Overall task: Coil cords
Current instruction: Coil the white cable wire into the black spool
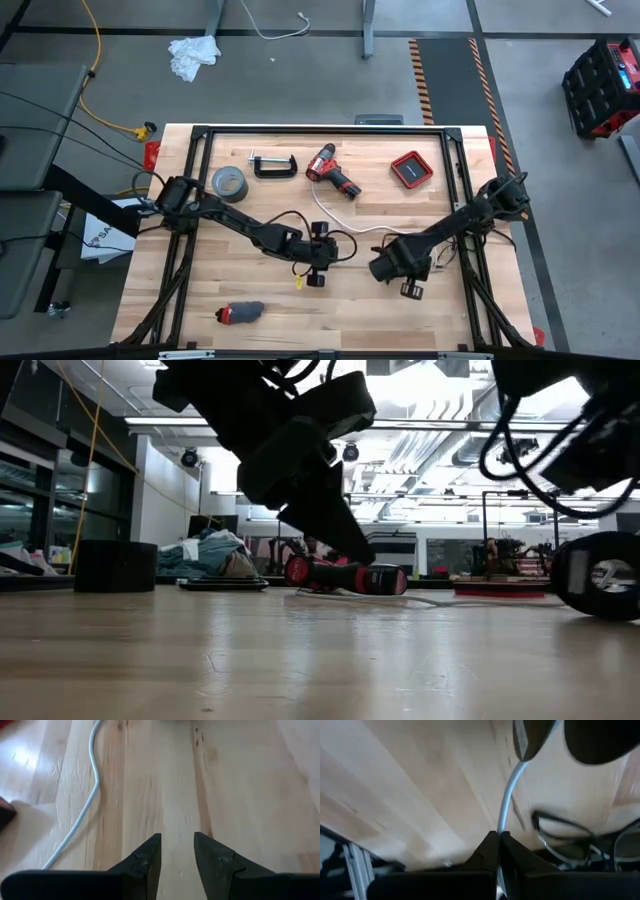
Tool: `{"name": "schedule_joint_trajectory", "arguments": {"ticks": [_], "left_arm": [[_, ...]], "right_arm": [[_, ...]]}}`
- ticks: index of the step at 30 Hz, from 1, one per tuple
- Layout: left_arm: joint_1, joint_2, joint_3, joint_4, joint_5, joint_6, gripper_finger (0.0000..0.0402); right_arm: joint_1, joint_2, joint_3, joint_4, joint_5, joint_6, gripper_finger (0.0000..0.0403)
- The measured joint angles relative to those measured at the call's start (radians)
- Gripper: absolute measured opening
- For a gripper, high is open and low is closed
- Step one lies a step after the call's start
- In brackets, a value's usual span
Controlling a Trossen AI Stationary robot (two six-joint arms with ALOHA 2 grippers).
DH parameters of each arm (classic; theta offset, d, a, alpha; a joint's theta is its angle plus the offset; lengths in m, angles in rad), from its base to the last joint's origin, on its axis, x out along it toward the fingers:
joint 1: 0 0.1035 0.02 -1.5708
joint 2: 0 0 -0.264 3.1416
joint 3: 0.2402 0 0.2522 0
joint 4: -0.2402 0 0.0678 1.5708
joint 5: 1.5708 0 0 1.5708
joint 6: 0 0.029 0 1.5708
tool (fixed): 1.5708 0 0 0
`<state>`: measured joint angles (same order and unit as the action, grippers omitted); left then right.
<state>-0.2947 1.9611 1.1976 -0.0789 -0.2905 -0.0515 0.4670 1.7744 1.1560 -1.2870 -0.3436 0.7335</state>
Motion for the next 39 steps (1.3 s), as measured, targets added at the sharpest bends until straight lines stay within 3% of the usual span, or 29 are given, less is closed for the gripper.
{"name": "schedule_joint_trajectory", "arguments": {"ticks": [9,18,24,33,39], "left_arm": [[0.004,-0.036,0.0,-0.058,0.017,0.001,0.0109],[0.028,-0.072,0.0,-0.015,0.021,0.073,0.0109],[0.051,-0.066,0.0,0.107,0.17,0.191,0.0109],[0.121,-0.063,0.0,0.142,0.188,0.288,0.0109],[0.14,-0.063,0.0,0.147,0.289,0.356,0.0109]], "right_arm": [[-0.032,-0.003,0.064,0.061,0.134,0.0,0.0],[-0.062,-0.004,0.086,0.131,0.193,-0.033,0.0],[-0.08,-0.004,0.086,0.177,0.197,-0.016,0.0],[-0.081,-0.004,0.086,0.324,0.196,-0.043,0.0],[-0.081,-0.004,0.086,0.335,0.23,-0.102,0.0]]}}
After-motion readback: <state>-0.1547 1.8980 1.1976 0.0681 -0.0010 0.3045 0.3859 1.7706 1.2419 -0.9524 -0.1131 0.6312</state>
